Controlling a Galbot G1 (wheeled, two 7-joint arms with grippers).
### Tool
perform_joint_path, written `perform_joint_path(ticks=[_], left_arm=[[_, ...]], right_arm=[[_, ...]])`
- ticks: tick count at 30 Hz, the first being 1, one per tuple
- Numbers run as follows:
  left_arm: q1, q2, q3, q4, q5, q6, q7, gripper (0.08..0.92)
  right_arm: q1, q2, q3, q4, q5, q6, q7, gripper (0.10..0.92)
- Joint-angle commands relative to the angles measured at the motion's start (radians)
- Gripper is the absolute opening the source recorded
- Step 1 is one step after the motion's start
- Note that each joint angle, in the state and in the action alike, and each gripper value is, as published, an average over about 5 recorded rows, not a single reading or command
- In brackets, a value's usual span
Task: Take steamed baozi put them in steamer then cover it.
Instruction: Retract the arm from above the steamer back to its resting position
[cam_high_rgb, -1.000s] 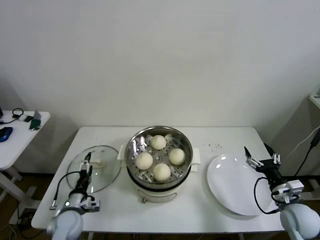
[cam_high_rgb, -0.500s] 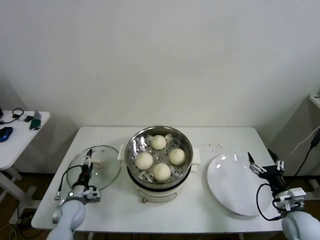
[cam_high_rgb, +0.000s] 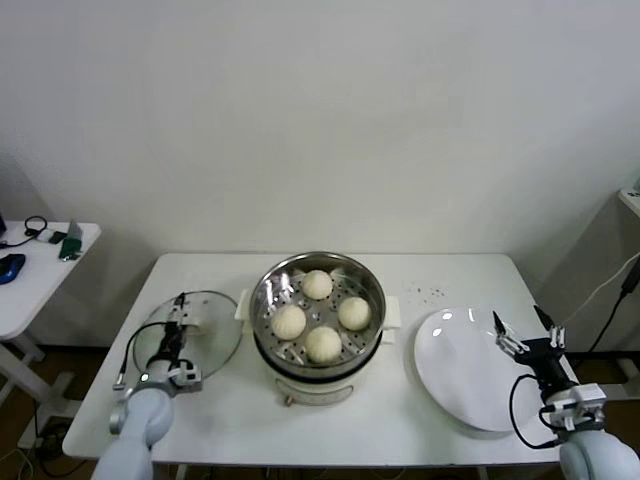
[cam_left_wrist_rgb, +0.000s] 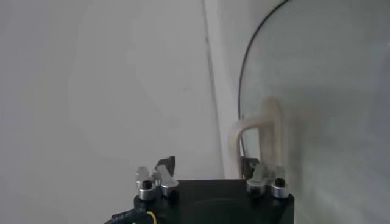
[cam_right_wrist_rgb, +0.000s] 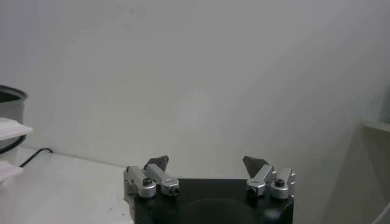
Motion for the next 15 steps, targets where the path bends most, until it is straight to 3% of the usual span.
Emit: perform_joint_path(ticks=[1,7,15], left_arm=[[-0.019,-0.002,0.001,0.034,-0.036,-0.012,-0.013,0.649],[-0.003,0.008,0.0,0.005,-0.064,-0.011,-0.016,0.476],[0.055,0.039,-0.003,-0.125,-0.121,0.021,-0.017,0.251]], right_arm=[[0.003,0.016,0.002,-0.002,-0.021,0.003,-0.003,0.823],[0.012,0.023,0.001,-0.01,-0.033,0.007,-0.003,0.823],[0.031,0.022,-0.009,-0.028,-0.054,0.015,-0.003,0.823]])
